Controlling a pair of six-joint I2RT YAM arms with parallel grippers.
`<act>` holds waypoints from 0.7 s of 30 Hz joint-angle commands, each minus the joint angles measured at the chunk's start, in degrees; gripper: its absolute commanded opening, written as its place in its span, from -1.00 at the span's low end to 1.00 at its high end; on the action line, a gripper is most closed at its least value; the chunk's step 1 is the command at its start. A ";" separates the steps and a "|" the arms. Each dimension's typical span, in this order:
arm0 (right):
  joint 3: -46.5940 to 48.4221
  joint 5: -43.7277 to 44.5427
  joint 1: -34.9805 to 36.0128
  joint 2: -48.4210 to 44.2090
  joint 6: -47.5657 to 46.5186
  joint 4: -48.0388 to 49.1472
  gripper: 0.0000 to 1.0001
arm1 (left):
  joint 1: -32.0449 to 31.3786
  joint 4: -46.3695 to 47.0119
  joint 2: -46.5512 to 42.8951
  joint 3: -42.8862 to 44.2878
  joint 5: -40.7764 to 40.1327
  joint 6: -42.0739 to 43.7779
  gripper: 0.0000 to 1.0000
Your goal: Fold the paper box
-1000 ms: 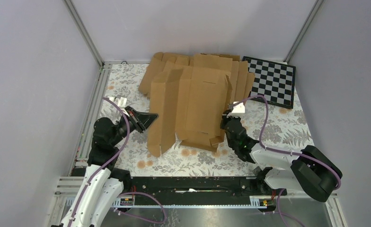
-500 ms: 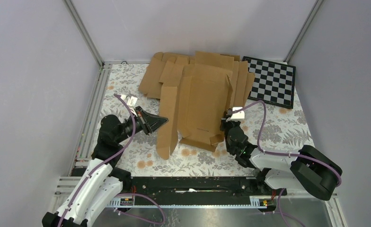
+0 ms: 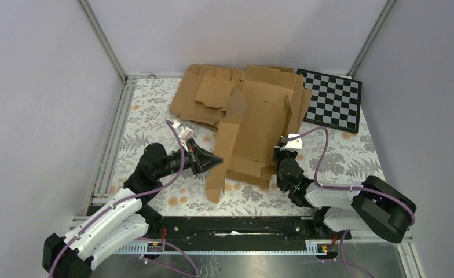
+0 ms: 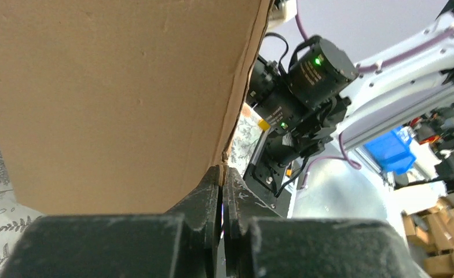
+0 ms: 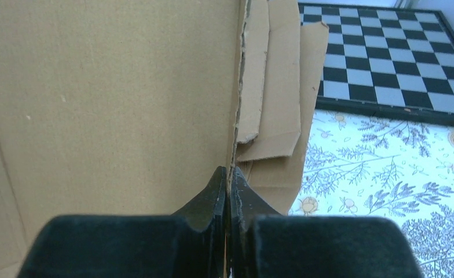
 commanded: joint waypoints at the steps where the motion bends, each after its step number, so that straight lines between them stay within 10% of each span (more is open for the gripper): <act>1: -0.81 2.82 0.39 -4.31 6.51 -5.72 -0.88 | -7.43 -8.90 1.95 1.27 -11.37 5.92 -1.00; 21: 5.51 -11.06 0.32 -25.24 19.40 -44.90 0.16 | -9.26 -17.73 -3.16 3.71 -16.74 10.93 -1.00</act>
